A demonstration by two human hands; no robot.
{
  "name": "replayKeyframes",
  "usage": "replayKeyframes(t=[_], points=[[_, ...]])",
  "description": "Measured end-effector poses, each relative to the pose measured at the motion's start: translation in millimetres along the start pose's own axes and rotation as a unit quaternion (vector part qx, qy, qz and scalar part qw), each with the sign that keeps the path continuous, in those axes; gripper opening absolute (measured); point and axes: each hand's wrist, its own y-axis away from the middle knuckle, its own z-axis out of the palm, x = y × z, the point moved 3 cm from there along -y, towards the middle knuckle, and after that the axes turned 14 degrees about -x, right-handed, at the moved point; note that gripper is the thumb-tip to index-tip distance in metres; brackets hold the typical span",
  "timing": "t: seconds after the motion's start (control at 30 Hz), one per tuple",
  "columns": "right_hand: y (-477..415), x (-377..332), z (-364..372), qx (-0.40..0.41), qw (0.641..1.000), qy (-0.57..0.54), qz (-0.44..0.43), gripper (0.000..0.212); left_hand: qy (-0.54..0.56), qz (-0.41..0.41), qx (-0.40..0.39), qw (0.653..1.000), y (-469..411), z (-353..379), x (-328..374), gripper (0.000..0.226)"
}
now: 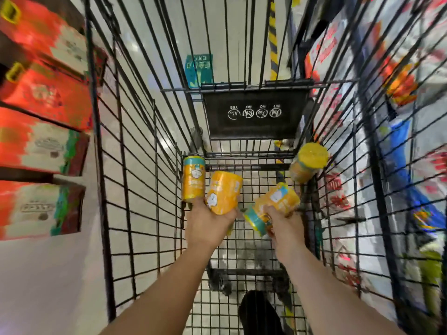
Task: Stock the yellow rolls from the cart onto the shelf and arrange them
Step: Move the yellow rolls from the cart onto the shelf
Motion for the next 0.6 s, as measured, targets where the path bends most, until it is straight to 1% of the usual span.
replayKeyframes(t=[0.07, 0.13, 0.27, 0.33, 0.4, 0.47, 0.5, 0.6], points=[[28, 4, -4, -0.019, 0.999, 0.006, -0.028, 0.045, 0.012, 0.01, -0.001, 1.0, 20, -8, 4, 0.07], [59, 9, -8, -0.037, 0.998, 0.004, -0.059, 0.038, 0.01, 0.026, -0.004, 1.0, 42, -17, 8, 0.075], [131, 14, -18, -0.072, 0.993, 0.007, -0.097, 0.044, 0.033, 0.058, -0.03, 0.997, 102, -35, 14, 0.073], [170, 16, -21, -0.085, 0.989, 0.023, -0.123, 0.05, 0.068, 0.07, -0.05, 0.994, 136, -46, 12, 0.082], [213, 20, -26, -0.082, 0.984, 0.024, -0.157, 0.053, 0.092, 0.085, -0.061, 0.99, 174, -61, 11, 0.075], [253, 27, -34, -0.083, 0.977, 0.006, -0.194, 0.047, 0.107, 0.116, -0.07, 0.985, 214, -77, 8, 0.067], [276, 30, -37, -0.089, 0.973, 0.002, -0.213, 0.047, 0.113, 0.134, -0.076, 0.982, 233, -84, 6, 0.065], [339, 44, -43, -0.105, 0.96, 0.034, -0.257, 0.063, 0.137, 0.183, -0.096, 0.969, 291, -104, -2, 0.071]])
